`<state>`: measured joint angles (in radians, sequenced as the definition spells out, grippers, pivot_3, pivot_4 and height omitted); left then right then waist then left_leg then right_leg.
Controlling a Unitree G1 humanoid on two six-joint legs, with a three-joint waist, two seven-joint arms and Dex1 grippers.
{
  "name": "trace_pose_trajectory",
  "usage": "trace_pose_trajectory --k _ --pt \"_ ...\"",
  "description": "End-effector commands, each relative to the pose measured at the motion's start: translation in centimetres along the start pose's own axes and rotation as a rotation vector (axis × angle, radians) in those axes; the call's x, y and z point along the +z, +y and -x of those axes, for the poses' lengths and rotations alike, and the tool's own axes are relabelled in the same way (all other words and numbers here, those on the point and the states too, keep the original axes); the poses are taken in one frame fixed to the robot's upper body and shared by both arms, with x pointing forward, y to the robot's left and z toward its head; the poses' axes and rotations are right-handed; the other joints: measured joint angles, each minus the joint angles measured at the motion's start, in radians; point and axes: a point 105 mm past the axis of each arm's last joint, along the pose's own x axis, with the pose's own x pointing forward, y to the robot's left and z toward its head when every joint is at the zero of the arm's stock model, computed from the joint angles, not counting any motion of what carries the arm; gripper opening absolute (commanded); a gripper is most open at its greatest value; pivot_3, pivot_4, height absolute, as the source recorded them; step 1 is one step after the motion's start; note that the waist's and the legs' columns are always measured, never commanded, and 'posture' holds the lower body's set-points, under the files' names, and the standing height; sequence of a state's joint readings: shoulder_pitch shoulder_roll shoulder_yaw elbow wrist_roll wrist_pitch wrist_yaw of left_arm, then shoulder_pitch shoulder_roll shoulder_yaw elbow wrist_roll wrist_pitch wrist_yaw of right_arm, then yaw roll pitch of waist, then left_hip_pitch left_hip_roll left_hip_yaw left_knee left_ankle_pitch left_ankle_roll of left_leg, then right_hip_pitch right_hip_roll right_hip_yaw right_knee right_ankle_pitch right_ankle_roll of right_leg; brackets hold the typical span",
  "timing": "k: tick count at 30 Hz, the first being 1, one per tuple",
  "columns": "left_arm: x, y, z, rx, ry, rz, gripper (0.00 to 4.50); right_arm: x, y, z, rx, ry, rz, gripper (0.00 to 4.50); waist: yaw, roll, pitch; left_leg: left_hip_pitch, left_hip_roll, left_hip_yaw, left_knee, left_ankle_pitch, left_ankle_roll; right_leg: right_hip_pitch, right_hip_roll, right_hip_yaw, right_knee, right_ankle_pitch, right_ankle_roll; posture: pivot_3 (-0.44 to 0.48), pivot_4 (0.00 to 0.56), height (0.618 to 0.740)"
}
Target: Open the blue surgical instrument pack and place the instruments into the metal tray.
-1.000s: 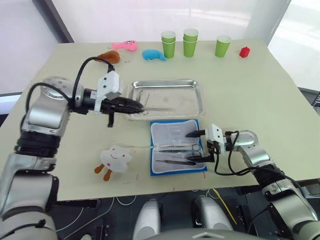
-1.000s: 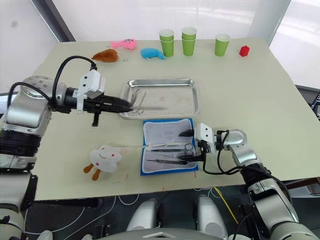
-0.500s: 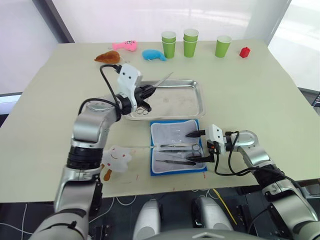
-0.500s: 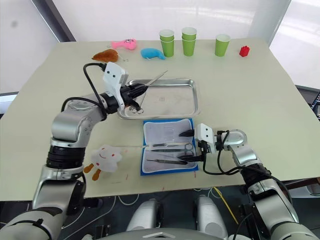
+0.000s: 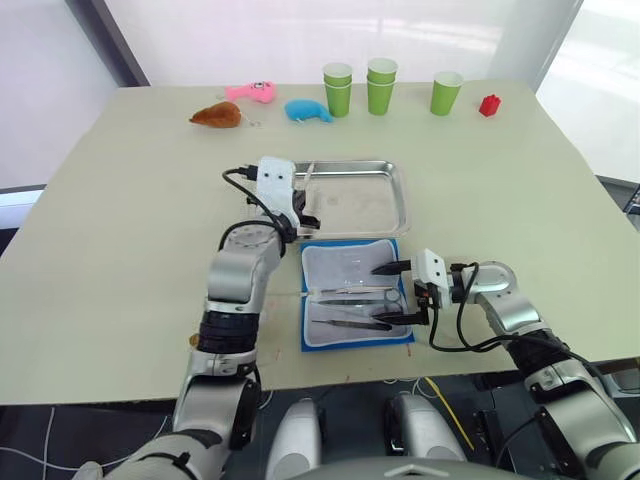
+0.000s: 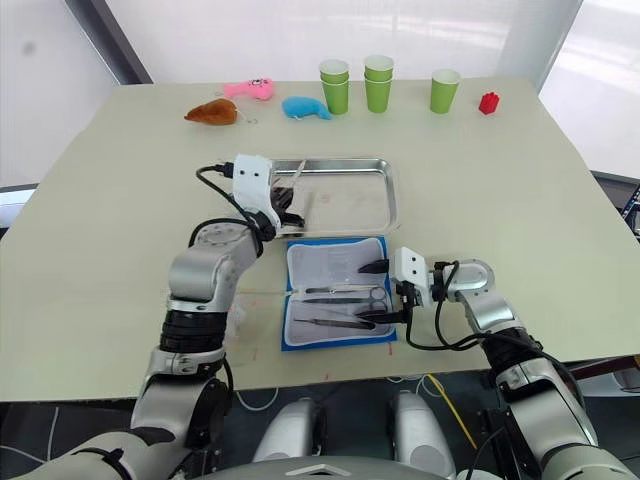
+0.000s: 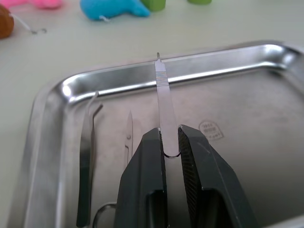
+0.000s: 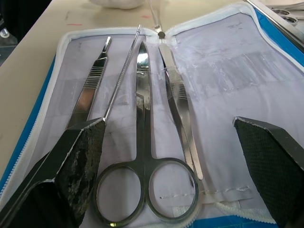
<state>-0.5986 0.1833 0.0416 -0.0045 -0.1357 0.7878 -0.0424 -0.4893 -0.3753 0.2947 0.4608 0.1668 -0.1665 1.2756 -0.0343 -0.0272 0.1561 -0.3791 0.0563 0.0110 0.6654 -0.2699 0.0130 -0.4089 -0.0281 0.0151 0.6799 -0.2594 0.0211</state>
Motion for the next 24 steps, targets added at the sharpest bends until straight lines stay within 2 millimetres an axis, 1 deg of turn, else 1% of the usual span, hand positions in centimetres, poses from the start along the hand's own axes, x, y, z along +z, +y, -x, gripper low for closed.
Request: trace_pose_trajectory --k 1,4,10,21,22,24 --pt "-0.1 0.7 -0.1 0.066 0.001 0.019 0.06 -3.4 1.6 -0.1 0.021 0.109 -0.091 4.50 0.000 0.000 0.000 0.000 0.000 0.000 0.000 0.000 0.000 0.000 0.000 0.000 0.000 0.000 0.000 0.000 0.150 0.740" --pt "-0.9 0.7 -0.3 0.084 0.035 0.048 0.06 -3.4 1.6 -0.1 0.018 0.109 -0.089 4.50 0.000 0.000 0.000 0.000 0.000 0.000 0.000 0.000 0.000 0.000 0.000 0.000 0.000 0.000 0.000 0.000 0.150 0.740" --pt "-1.8 0.3 -0.4 0.070 0.071 0.087 0.06 -3.4 1.6 -0.1 0.017 0.106 -0.088 4.50 0.000 0.000 0.000 0.000 0.000 0.000 0.000 0.000 0.000 0.000 0.000 0.000 0.000 0.000 0.000 0.000 0.150 0.740" --pt "-2.3 0.4 -0.2 0.088 0.086 0.132 0.06 -3.4 1.7 -0.2 0.017 0.105 -0.087 4.50 0.000 0.000 0.000 0.000 0.000 0.000 0.000 0.000 0.000 0.000 0.000 -0.001 0.000 0.000 0.000 0.000 0.150 0.740" --pt "-2.2 0.4 -0.2 0.089 0.085 0.134 0.47 -3.4 1.7 -0.2 0.017 0.105 -0.087 4.50 0.000 0.000 0.000 0.000 0.000 0.000 0.000 0.000 0.000 0.000 0.000 -0.001 0.000 0.000 0.000 0.000 0.150 0.740" --pt "-2.2 0.4 -0.2 0.088 0.086 0.136 1.43 -3.4 1.7 -0.2 0.017 0.106 -0.086 4.50 0.000 0.000 0.000 0.000 0.000 0.000 0.000 0.000 0.000 0.000 0.000 -0.001 0.000 0.000 0.000 0.000 0.150 0.740"
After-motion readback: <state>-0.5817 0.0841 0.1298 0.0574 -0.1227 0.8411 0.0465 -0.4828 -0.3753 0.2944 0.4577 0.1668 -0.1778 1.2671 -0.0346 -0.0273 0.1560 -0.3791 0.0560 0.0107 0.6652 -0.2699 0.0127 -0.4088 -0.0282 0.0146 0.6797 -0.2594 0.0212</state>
